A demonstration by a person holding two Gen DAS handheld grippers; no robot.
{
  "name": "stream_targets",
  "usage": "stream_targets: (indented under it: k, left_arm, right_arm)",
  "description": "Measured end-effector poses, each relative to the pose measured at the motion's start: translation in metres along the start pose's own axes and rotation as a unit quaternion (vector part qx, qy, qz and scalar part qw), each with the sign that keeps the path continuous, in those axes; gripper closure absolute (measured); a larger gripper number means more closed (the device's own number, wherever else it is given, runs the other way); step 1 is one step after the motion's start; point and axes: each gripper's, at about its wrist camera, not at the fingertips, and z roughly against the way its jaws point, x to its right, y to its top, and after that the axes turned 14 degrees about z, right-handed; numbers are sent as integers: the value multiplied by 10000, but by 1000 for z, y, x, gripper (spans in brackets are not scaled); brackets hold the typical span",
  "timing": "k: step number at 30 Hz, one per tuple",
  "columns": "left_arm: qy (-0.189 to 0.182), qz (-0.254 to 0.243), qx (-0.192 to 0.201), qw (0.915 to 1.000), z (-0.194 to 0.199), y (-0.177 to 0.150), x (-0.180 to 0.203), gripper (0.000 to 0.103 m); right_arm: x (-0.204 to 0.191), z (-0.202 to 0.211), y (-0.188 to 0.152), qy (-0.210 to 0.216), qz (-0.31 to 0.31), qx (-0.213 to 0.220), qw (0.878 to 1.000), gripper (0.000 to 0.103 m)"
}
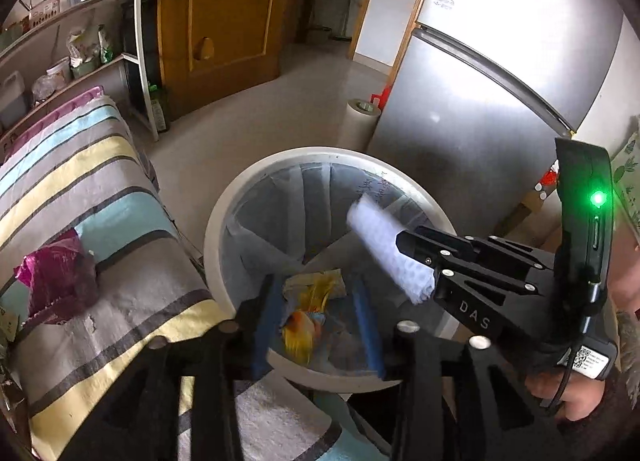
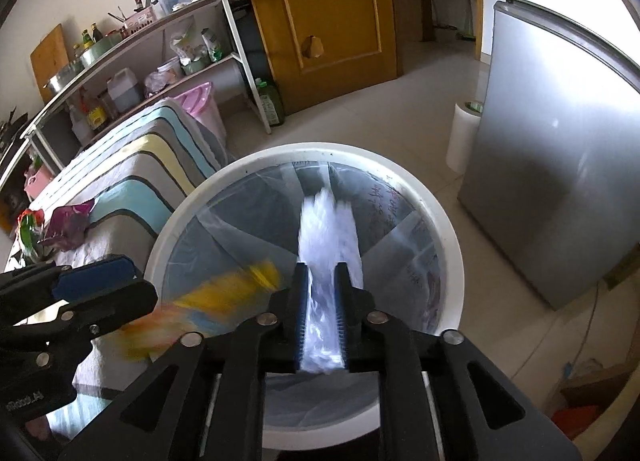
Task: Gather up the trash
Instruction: 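Open both tools to drop the wrapper and foam net into the bin, then move both tools back toward the red-lidded cup and magenta bag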
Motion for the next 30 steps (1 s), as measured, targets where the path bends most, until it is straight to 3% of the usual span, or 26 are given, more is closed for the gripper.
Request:
stream_targets:
  k: [1,3,13,26,30]
  left_arm:
    - [15,-6,26,10000,0,0,0,49]
    - [-33,22,43,10000,2,1,-1,48]
    - [89,105,355,9993,29,-1,-12,35]
    - [400,337,935,9942,84,-11,-48,34]
    - [489,545,1073,9915,101,-18,-70,31]
  right_arm:
    - [0,1,0,5,-5,6,10000,75]
    - [0,2,0,21,-20,28,10000,64]
    - [-14,27,4,30,-3,342,9994,63]
    - [-54,62,19,265,217,881,9955,62]
    - [-76,72,23,433,389,1089,9923,56]
